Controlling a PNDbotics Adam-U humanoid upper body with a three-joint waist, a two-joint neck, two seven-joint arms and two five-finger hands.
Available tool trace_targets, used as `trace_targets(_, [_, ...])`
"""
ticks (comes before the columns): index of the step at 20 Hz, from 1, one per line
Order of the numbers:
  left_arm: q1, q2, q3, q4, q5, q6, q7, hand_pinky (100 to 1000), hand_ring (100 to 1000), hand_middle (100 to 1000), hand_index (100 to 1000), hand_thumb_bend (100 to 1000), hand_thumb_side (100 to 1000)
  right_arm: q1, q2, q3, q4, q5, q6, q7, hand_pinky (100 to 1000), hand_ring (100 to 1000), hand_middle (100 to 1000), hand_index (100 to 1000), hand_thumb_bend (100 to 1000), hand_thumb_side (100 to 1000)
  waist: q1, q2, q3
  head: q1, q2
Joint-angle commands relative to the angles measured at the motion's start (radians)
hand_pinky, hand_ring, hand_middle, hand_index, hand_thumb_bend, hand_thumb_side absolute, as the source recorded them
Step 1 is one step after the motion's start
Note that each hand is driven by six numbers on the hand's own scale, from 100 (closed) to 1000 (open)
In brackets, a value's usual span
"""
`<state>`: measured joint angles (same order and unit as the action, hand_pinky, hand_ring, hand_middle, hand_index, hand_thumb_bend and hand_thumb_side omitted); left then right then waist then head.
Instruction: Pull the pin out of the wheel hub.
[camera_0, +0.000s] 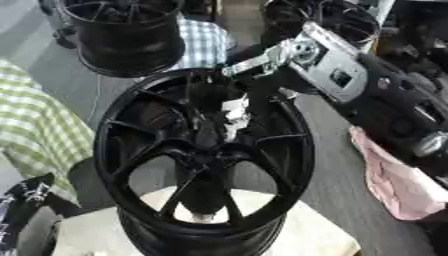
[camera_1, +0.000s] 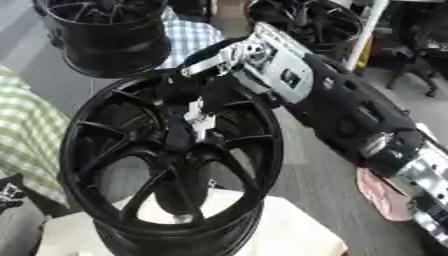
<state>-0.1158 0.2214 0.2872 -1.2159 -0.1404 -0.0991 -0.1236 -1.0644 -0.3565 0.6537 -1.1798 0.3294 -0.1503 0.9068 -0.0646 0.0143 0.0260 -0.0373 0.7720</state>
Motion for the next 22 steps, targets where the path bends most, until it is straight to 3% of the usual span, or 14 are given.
trace_targets(1, [-0.013,0.021,-0.001,-0.019,-0.002,-0.002,-0.003,701,665,645,754,373,606,-0.013,-0.013,-0.011,0.017,0.026,-0.015,0.000,899,958,932,1000,214,543,0.005,-0.012,0.000,-0.001,-0.002])
trace_targets(14, [-0.013,0.020,-0.001,-0.019,-0.002,-0.002,-0.002,701,665,645,754,375,605,0.005,-0.005,-0.062,0.113,0.117,-0.065,0.000,903,956,906,992,226,540,0.007,-0.011,-0.001,-0.001,-0.002])
trace_targets(22, [-0.013,0.020,0.000,-0.020,-0.001,-0.002,-0.001,700,665,645,754,376,604,0.008,0.008,-0.106,0.167,0.133,-0.071,0.000,877,882,787,907,216,544,0.008,-0.010,-0.002,0.000,-0.002])
